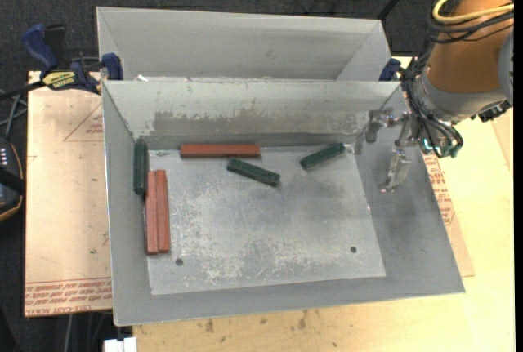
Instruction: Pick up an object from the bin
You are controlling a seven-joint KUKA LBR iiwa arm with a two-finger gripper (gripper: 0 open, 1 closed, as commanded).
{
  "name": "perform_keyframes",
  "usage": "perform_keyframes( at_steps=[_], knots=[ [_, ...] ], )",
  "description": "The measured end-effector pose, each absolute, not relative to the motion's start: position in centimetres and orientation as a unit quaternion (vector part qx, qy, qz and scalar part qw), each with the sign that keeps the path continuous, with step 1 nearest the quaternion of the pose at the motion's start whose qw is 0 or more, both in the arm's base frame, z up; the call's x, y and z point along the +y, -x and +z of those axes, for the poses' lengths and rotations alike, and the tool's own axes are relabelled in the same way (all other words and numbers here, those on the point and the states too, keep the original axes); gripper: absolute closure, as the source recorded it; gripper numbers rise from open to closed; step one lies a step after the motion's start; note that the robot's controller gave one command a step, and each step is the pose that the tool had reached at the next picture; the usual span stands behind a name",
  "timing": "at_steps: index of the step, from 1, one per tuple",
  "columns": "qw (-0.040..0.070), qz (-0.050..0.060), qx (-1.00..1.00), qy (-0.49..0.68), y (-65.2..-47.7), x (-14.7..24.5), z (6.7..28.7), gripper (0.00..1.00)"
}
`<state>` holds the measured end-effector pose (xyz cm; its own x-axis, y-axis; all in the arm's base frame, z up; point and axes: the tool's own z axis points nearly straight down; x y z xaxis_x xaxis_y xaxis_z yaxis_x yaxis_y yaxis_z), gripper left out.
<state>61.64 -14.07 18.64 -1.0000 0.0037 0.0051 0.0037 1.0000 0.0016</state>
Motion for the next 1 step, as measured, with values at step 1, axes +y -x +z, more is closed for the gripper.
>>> perform_keyframes(
  at_steps=[1],
  knots=[
    [-0.001,0.000,-1.000,0.001,-61.81,-14.02,19.14,0.00]
  ],
)
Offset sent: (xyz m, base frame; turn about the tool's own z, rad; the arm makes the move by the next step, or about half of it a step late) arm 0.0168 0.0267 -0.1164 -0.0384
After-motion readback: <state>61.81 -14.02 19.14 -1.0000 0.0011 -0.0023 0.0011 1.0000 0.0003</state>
